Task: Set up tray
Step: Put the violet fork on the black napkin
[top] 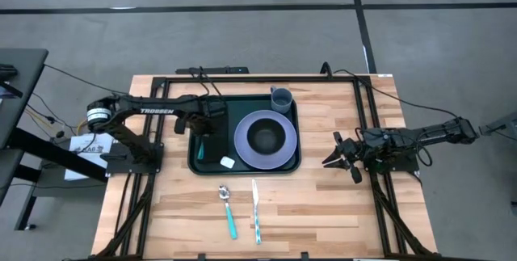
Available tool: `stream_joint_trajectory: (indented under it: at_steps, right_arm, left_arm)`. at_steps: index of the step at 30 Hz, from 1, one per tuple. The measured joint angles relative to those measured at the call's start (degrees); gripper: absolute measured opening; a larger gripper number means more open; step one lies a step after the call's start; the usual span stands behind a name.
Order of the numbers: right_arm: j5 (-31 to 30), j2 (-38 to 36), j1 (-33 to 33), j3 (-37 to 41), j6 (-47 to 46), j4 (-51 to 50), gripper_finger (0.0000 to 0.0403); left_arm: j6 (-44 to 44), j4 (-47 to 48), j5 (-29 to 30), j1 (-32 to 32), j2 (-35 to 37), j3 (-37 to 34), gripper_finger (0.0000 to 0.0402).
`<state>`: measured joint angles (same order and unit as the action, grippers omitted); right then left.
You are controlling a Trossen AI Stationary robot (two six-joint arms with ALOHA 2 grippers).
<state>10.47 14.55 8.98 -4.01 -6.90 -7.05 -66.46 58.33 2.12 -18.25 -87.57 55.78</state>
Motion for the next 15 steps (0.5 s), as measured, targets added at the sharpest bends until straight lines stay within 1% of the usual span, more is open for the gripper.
stream_joint_trajectory:
  at_steps: [3, 10, 15]
  right_arm:
    - [0.0, 0.0, 0.0, 0.0, 0.0, 0.0, 0.0053]
    - [0.0, 0.0, 0.0, 0.0, 0.0, 0.0, 0.0053]
    - [0.0, 0.0, 0.0, 0.0, 0.0, 0.0, 0.0053]
  left_arm:
    - [1.4, -1.8, -1.9, -1.6, 0.0, -0.8, 0.0000]
    - [1.2, -4.4, -2.2, -5.0, 0.0, -0.7, 0.0000]
    - [1.1, -4.1, -3.4, -6.3, -1.1, -0.7, 0.0000]
